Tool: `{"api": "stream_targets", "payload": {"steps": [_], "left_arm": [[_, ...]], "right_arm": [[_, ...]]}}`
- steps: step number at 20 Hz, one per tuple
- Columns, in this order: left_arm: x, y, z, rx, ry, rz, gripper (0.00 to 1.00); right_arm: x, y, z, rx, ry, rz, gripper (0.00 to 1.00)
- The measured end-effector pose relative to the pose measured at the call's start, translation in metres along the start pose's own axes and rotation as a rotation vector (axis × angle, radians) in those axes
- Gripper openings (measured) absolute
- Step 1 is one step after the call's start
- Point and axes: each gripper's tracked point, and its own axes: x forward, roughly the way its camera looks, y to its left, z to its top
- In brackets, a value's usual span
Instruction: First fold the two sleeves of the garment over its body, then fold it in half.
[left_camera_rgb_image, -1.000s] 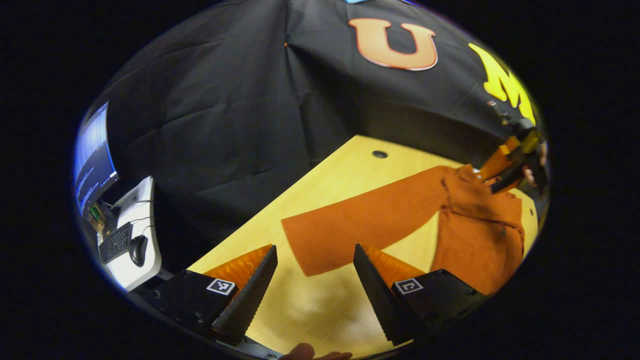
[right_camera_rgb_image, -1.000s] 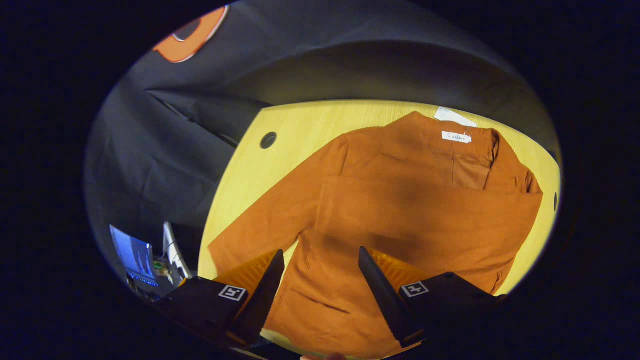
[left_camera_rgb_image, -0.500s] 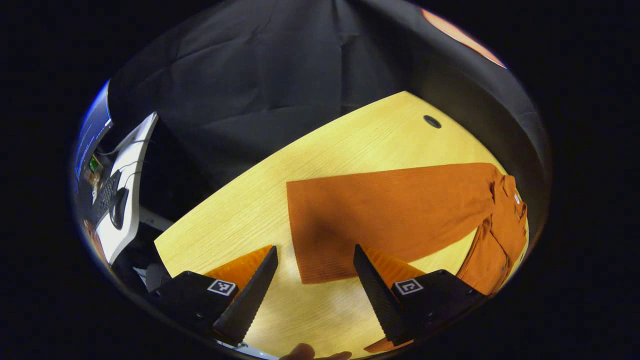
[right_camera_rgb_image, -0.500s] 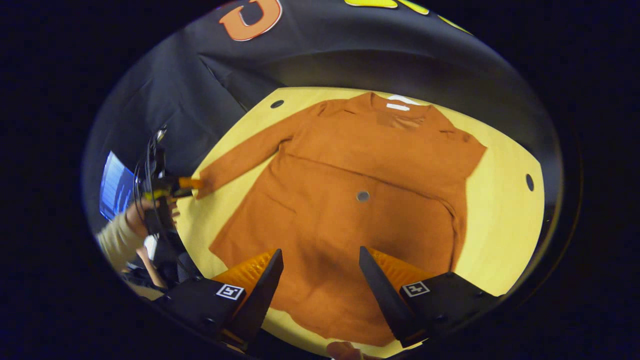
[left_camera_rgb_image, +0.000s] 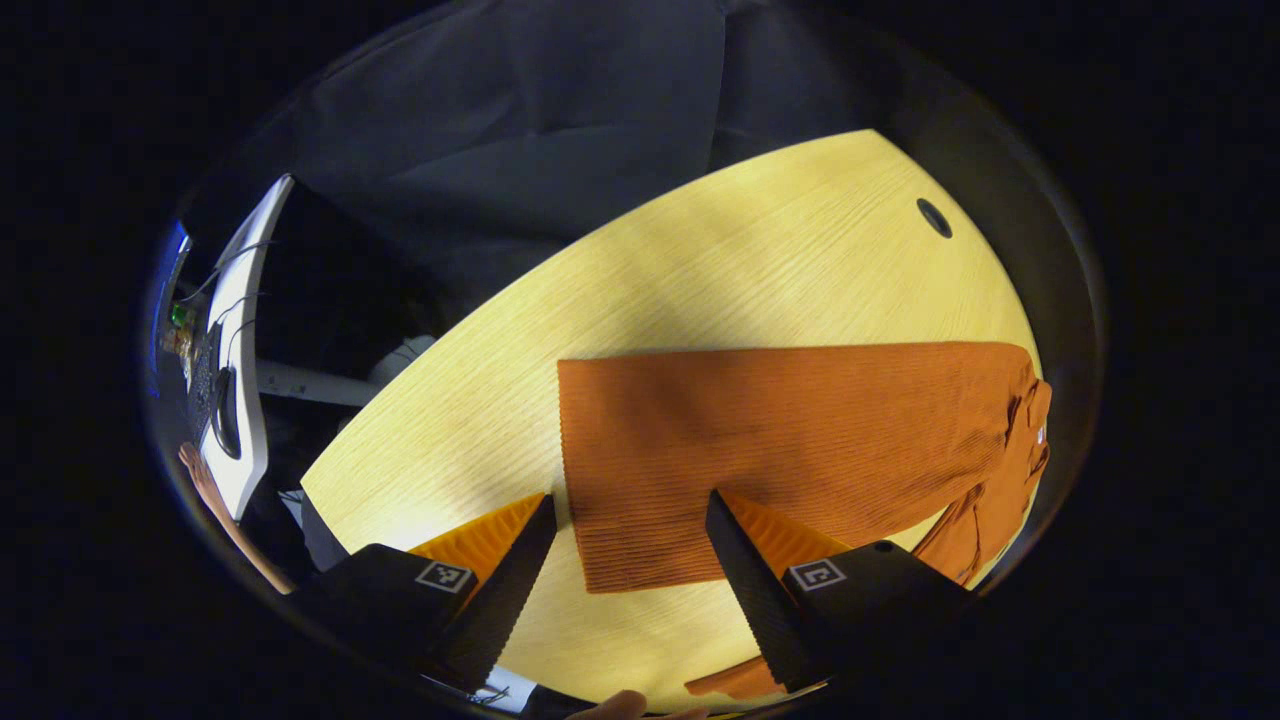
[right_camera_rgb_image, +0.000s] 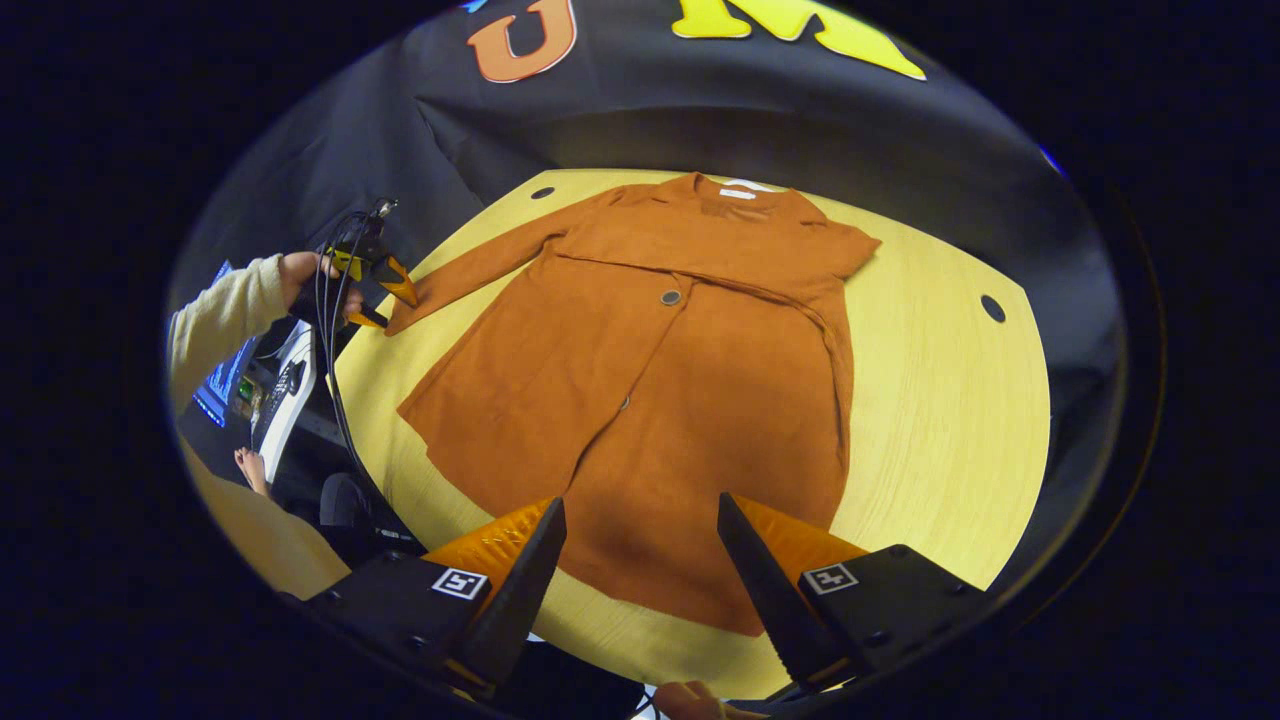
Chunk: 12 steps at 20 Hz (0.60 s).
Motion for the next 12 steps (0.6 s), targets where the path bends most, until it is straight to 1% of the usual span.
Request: {"api": "stream_targets", "payload": {"steps": [2,3,4,5,7,9,11,12], "left_arm": [[0.001,0.002,0.000,-0.011,0.064,-0.001,0.98],[0.001,-0.001,0.001,-0.040,0.069,-0.002,0.89],[-0.003,-0.004,0.003,-0.046,0.073,-0.003,0.84],[-0.006,-0.008,0.005,-0.042,0.072,-0.012,0.81],[-0.003,-0.015,0.005,-0.058,0.074,-0.054,0.45],[0.000,-0.012,0.004,-0.058,0.072,-0.057,0.10],[-0.003,-0.017,0.009,-0.041,0.047,-0.077,0.06],[-0.008,-0.017,0.012,-0.024,0.026,-0.066,0.04]], "right_arm": [[-0.004,-0.011,-0.009,0.038,-0.010,-0.009,0.98],[-0.004,-0.016,-0.011,0.061,-0.018,-0.013,0.98],[-0.004,-0.023,-0.013,0.088,-0.023,-0.025,0.98],[-0.005,-0.031,-0.015,0.116,-0.032,-0.037,0.98],[-0.007,-0.047,-0.018,0.157,-0.049,-0.072,0.98],[-0.010,-0.063,-0.020,0.180,-0.056,-0.099,0.98],[-0.016,-0.076,-0.023,0.194,-0.060,-0.123,0.98],[-0.018,-0.081,-0.024,0.202,-0.063,-0.131,0.98]]}}
